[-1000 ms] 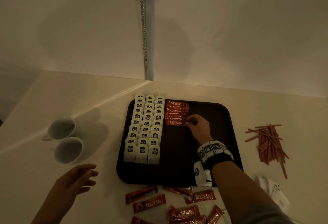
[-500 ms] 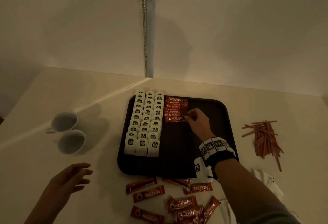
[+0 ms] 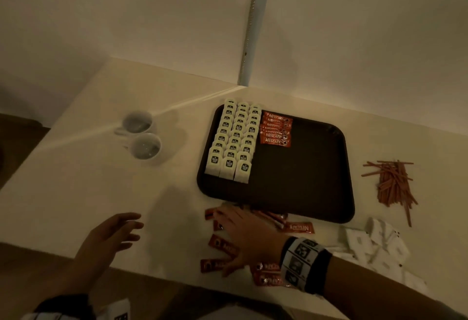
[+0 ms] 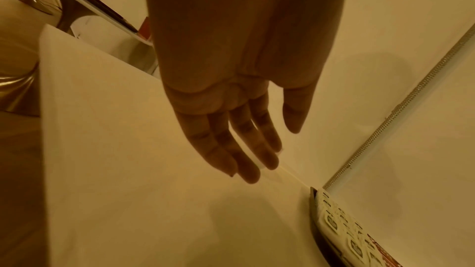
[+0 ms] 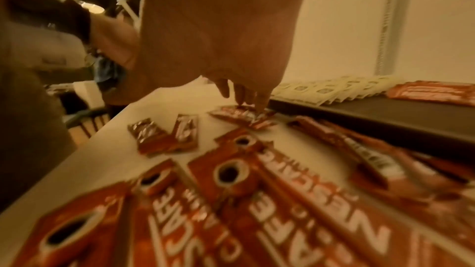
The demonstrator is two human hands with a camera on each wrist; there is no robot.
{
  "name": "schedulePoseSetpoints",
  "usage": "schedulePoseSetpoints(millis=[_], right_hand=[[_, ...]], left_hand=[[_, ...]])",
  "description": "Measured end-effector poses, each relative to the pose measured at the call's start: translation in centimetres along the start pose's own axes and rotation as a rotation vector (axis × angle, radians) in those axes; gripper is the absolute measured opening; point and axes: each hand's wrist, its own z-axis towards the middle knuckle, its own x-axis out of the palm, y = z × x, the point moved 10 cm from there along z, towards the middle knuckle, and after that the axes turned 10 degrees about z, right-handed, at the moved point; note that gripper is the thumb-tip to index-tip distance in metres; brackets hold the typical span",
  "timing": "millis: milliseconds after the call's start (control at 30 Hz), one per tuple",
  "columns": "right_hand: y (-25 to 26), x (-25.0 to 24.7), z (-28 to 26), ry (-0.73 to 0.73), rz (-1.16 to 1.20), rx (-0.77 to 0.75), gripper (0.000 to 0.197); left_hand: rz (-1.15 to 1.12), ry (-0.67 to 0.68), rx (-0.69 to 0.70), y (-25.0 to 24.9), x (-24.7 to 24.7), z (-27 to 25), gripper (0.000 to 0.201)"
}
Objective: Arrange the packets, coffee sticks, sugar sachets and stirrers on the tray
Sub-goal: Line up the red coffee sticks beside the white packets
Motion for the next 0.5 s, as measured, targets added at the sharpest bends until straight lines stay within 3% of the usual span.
schedulePoseSetpoints(millis=[100,167,367,500], right_hand=[[0.1,2.1,0.7,0.011,-0.097,0.017,0.13],[-0.5,2.8,1.2,0.009,-0.133,0.065,0.127],[-1.0,2.5,2.3,-0.063,-0.177,0.071,0.075],[-0.2,1.5,2.8,-0.099,-0.129,0.048,0.064]], left_hand=[[-0.016,0.006,-0.025,1.7,-0.7,-0.9,0.02],[-0.022,0.009,-0.035,2.7,-1.2,-1.1,0.02],[-0.037,-0.011,-0.032,3.9,-2.4,-1.7,0.02],[-0.043,-0.009,-0.012,3.5,-2.6,-1.7,0.02]])
